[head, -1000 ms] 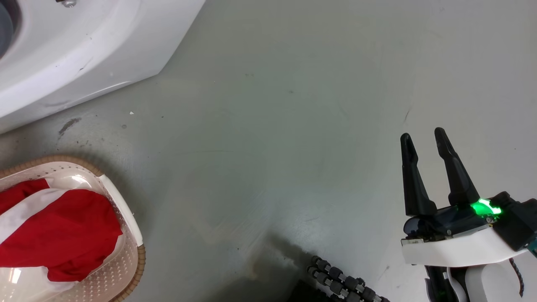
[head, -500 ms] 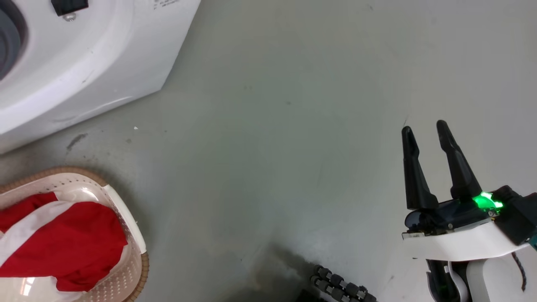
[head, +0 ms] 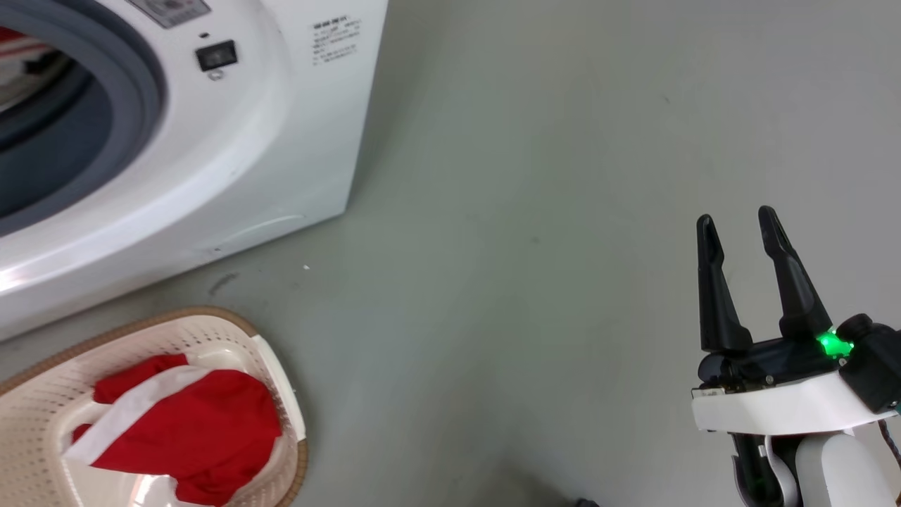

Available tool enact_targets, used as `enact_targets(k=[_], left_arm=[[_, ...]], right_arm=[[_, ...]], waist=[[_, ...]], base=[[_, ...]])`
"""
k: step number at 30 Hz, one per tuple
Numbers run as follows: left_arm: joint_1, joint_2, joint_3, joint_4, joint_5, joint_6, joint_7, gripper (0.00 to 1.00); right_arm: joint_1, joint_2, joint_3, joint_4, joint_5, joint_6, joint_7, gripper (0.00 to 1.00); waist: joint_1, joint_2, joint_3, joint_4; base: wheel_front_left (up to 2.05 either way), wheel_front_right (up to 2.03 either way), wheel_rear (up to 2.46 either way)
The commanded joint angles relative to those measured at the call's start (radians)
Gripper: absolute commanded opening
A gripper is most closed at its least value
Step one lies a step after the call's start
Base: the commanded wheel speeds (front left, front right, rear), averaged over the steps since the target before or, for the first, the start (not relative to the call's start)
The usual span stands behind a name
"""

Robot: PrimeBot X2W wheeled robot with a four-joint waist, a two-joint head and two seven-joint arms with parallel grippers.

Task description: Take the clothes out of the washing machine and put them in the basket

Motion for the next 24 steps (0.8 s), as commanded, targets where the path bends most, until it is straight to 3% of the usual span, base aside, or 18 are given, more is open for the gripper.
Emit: enact_targets(k=[1, 6, 14, 24], left_arm=[[0.021, -0.008, 0.002, 0.001, -0.007, -0.002, -0.027, 0.00], [0.114, -0.046, 0.017, 0.016, -0.043, -0.019, -0.135, 0.00], [0.260, -0.098, 0.022, -0.007, -0.078, -0.017, -0.201, 0.00], [0.527, -0.171, 0.060, -0.233, -0.097, 0.033, -0.244, 0.00]], right_arm=[[0.013, 0.000, -0.005, 0.004, -0.008, 0.000, -0.001, 1.00], [0.037, 0.000, -0.026, 0.016, -0.028, 0.000, -0.001, 1.00], [0.065, 0.000, -0.051, 0.022, -0.056, 0.000, 0.003, 1.00], [0.114, 0.000, -0.077, -0.006, -0.087, 0.000, 0.050, 1.00]], waist=[[0.0000, 0.0000, -0.051, 0.036], [0.0000, 0.0000, -0.127, 0.076], [0.0000, 0.0000, -0.207, 0.120], [0.0000, 0.0000, -0.331, 0.184]], base=[[0.00, 0.00, 0.00], [0.00, 0.00, 0.00], [0.00, 0.00, 0.00], [0.00, 0.00, 0.00]])
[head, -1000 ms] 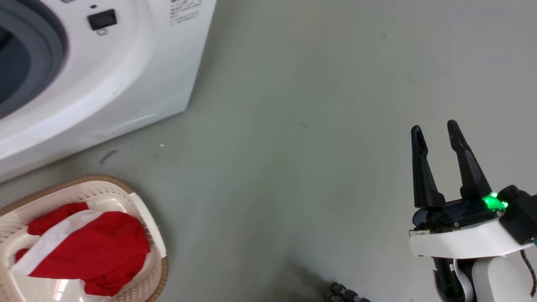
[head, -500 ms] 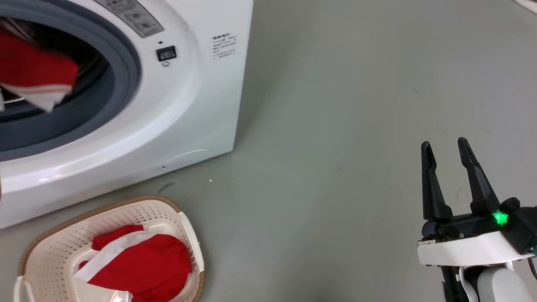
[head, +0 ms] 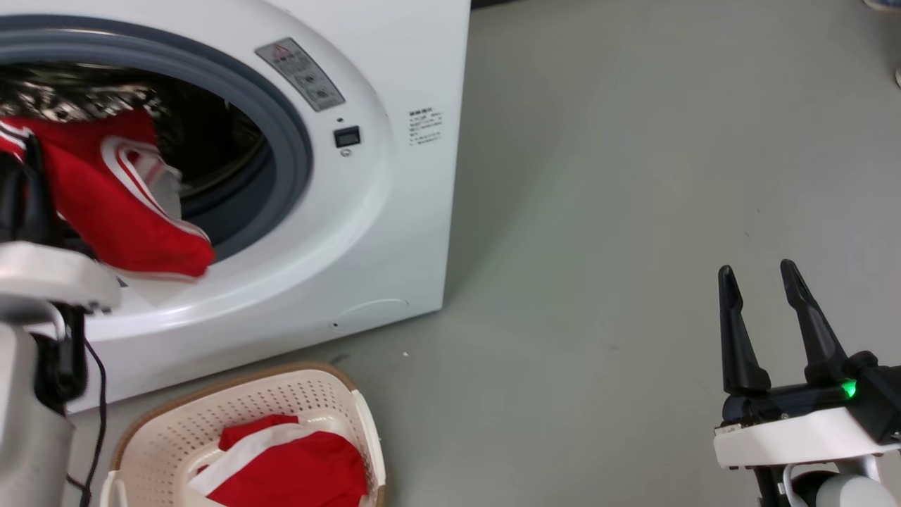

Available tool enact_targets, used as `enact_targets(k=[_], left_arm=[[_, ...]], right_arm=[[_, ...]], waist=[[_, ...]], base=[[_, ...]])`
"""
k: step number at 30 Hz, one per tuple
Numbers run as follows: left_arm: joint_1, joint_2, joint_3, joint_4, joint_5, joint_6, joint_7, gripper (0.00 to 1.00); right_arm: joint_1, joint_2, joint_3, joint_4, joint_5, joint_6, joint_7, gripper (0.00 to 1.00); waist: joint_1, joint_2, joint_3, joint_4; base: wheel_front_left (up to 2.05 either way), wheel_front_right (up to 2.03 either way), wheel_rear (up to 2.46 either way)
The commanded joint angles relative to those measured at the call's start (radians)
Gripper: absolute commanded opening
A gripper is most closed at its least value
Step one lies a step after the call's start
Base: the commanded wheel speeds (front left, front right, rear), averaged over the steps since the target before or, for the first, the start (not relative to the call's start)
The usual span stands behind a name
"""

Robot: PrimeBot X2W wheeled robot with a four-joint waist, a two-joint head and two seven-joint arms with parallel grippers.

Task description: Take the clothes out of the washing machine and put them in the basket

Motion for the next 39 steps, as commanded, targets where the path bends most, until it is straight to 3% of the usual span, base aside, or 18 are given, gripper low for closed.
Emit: enact_targets(k=[1, 11, 17, 21, 30, 39], left_arm=[[0.045, -0.011, 0.008, -0.044, 0.002, 0.013, -0.005, 0.00], [0.373, -0.098, -0.004, -0.374, 0.009, 0.107, -0.005, 0.00], [0.526, -0.165, -0.065, -0.437, -0.003, 0.141, 0.029, 0.00], [0.578, -0.207, -0.102, -0.374, -0.031, 0.127, 0.034, 0.00], [0.492, -0.287, -0.150, -0.081, -0.066, 0.033, 0.009, 0.00], [0.320, -0.326, -0.079, 0.195, -0.039, -0.048, -0.008, 0.00]], right_arm=[[0.016, 0.000, -0.005, -0.013, -0.008, 0.000, 0.010, 1.00], [0.060, 0.000, -0.028, -0.078, -0.043, 0.000, 0.069, 1.00], [0.063, 0.000, -0.025, -0.113, -0.053, 0.000, 0.095, 1.00], [0.055, 0.000, -0.020, -0.136, -0.058, 0.000, 0.106, 1.00], [0.000, 0.000, -0.008, -0.163, -0.058, 0.000, 0.105, 1.00], [-0.059, 0.000, -0.011, -0.177, -0.043, 0.000, 0.082, 1.00]], waist=[[0.0002, -0.0001, -0.041, 0.032], [0.0002, -0.0001, -0.098, 0.115], [0.0002, -0.0001, -0.100, 0.150], [0.0002, -0.0001, -0.069, 0.157], [0.0002, -0.0001, 0.060, 0.145], [0.0002, -0.0001, 0.232, 0.103]], base=[[0.00, 0.00, 0.00], [0.00, 0.00, 0.00], [0.00, 0.00, 0.00], [0.00, 0.00, 0.00], [0.00, 0.00, 0.00], [0.00, 0.00, 0.00]])
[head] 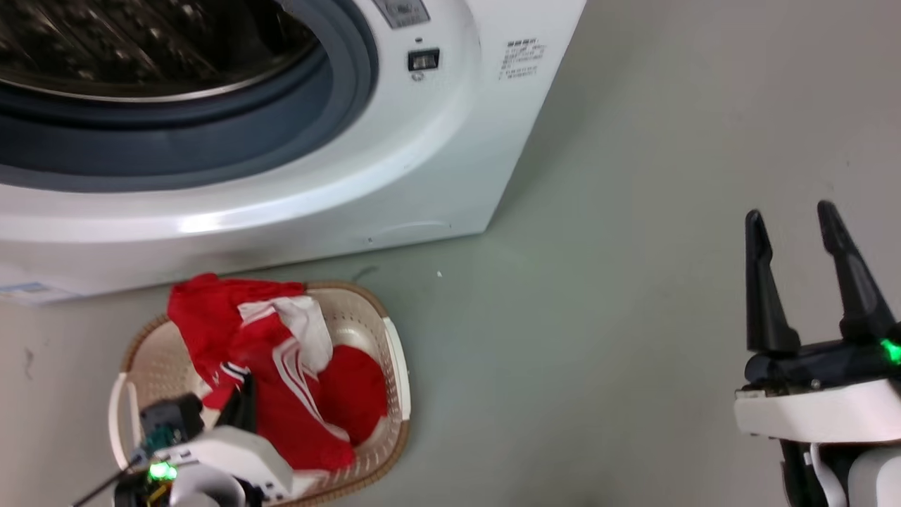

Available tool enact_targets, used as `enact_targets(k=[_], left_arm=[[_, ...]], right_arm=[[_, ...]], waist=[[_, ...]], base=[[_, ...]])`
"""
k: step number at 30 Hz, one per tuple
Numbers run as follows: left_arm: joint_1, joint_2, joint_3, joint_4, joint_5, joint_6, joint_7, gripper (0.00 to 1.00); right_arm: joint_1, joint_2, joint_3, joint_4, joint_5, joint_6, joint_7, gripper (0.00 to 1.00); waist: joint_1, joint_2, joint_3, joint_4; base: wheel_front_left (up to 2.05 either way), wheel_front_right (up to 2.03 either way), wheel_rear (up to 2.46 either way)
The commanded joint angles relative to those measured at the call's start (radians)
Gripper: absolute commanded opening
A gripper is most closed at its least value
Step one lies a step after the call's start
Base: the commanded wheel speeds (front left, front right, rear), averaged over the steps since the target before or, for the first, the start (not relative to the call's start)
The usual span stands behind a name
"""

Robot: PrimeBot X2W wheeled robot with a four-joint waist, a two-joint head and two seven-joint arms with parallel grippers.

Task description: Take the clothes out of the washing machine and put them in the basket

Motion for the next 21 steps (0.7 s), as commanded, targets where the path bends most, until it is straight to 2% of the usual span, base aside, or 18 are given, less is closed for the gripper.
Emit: enact_targets(k=[1, 10, 21], left_arm=[[-0.027, 0.007, 0.012, 0.014, 0.011, -0.005, -0.007, 0.00], [-0.224, 0.017, 0.080, 0.230, 0.106, -0.051, -0.005, 0.00], [-0.330, -0.006, 0.109, 0.522, 0.102, -0.080, -0.005, 0.00]], right_arm=[[-0.020, 0.001, -0.001, -0.008, 0.005, 0.000, -0.007, 1.00], [-0.073, 0.001, 0.006, -0.018, 0.005, 0.000, -0.031, 1.00], [-0.096, 0.001, 0.025, 0.007, 0.024, 0.000, -0.066, 1.00]], waist=[[-0.0001, 0.0000, 0.071, -0.021], [-0.0001, 0.0000, 0.223, -0.055], [-0.0001, 0.0000, 0.268, -0.088]], base=[[0.00, 0.00, 0.00], [0.00, 0.00, 0.00], [0.00, 0.00, 0.00]])
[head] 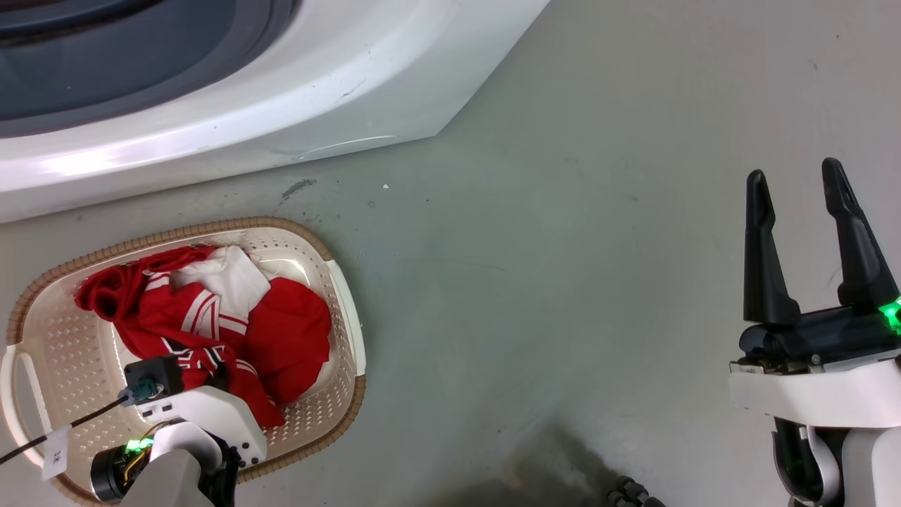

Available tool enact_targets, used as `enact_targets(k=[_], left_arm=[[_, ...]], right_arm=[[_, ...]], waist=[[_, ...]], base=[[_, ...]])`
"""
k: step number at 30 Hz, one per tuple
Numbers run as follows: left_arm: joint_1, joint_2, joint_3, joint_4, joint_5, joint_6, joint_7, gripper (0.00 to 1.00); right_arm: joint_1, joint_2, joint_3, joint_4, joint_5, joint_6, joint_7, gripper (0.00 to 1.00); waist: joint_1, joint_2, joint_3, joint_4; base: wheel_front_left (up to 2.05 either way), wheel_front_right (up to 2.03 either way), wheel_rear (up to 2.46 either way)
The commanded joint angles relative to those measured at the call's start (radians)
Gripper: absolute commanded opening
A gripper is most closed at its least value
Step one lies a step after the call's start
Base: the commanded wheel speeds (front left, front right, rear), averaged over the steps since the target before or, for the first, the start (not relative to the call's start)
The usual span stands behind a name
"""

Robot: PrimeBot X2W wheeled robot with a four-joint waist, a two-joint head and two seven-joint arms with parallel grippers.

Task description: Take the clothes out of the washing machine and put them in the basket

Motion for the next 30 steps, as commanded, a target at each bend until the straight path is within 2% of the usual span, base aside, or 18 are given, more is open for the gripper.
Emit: enact_targets(k=[1, 5, 6, 7, 8, 9, 10, 15, 21, 30], left_arm=[[-0.019, 0.001, 0.000, 0.020, 0.002, -0.004, -0.002, 0.00], [-0.056, -0.002, -0.004, 0.082, -0.005, -0.018, 0.003, 0.00], [-0.061, -0.004, -0.001, 0.092, -0.013, -0.020, 0.006, 0.13], [-0.068, -0.006, 0.001, 0.101, -0.018, -0.023, 0.014, 0.35], [-0.072, -0.009, -0.001, 0.108, -0.020, -0.027, 0.023, 0.49], [-0.075, -0.012, -0.001, 0.113, -0.024, -0.026, 0.027, 0.86], [-0.077, -0.015, -0.002, 0.116, -0.024, -0.024, 0.026, 1.00], [-0.052, -0.022, -0.003, 0.130, -0.033, -0.023, 0.016, 1.00], [-0.010, -0.031, 0.005, 0.117, -0.040, -0.033, -0.001, 1.00], [0.106, -0.039, 0.044, -0.082, 0.004, -0.015, -0.002, 1.00]], right_arm=[[-0.013, 0.001, 0.001, 0.000, 0.000, 0.000, -0.007, 1.00], [-0.016, 0.001, 0.002, 0.007, 0.001, 0.000, -0.011, 1.00], [-0.017, 0.001, 0.002, 0.009, 0.001, 0.000, -0.012, 1.00], [-0.019, 0.001, 0.002, 0.010, 0.000, 0.000, -0.013, 1.00], [-0.022, 0.001, 0.005, 0.014, 0.000, 0.000, -0.014, 1.00], [-0.024, 0.001, 0.010, 0.018, -0.003, 0.000, -0.014, 1.00], [-0.026, 0.001, 0.012, 0.021, -0.003, 0.000, -0.015, 1.00], [-0.013, 0.000, 0.012, 0.045, -0.012, 0.000, -0.015, 1.00], [0.020, 0.000, 0.011, 0.082, -0.020, 0.000, -0.003, 1.00], [0.082, 0.000, 0.022, 0.123, -0.021, 0.000, 0.035, 1.00]], waist=[[-0.0002, 0.0000, 0.005, -0.002], [-0.0002, 0.0000, 0.013, -0.002], [-0.0002, 0.0000, 0.015, -0.002], [-0.0002, 0.0000, 0.015, 0.000], [-0.0002, 0.0000, 0.012, -0.001], [-0.0002, 0.0000, 0.007, -0.001], [-0.0002, 0.0000, 0.001, -0.001], [-0.0002, 0.0000, -0.070, 0.007], [-0.0002, 0.0000, -0.216, 0.033], [-0.0002, 0.0000, -0.405, 0.085]], base=[[0.00, 0.00, 0.00], [0.00, 0.00, 0.00], [0.00, 0.00, 0.00], [0.00, 0.00, 0.00], [0.00, 0.00, 0.00], [0.00, 0.00, 0.00], [0.00, 0.00, 0.00], [0.00, 0.00, 0.00], [0.00, 0.00, 0.00], [0.00, 0.00, 0.00]])
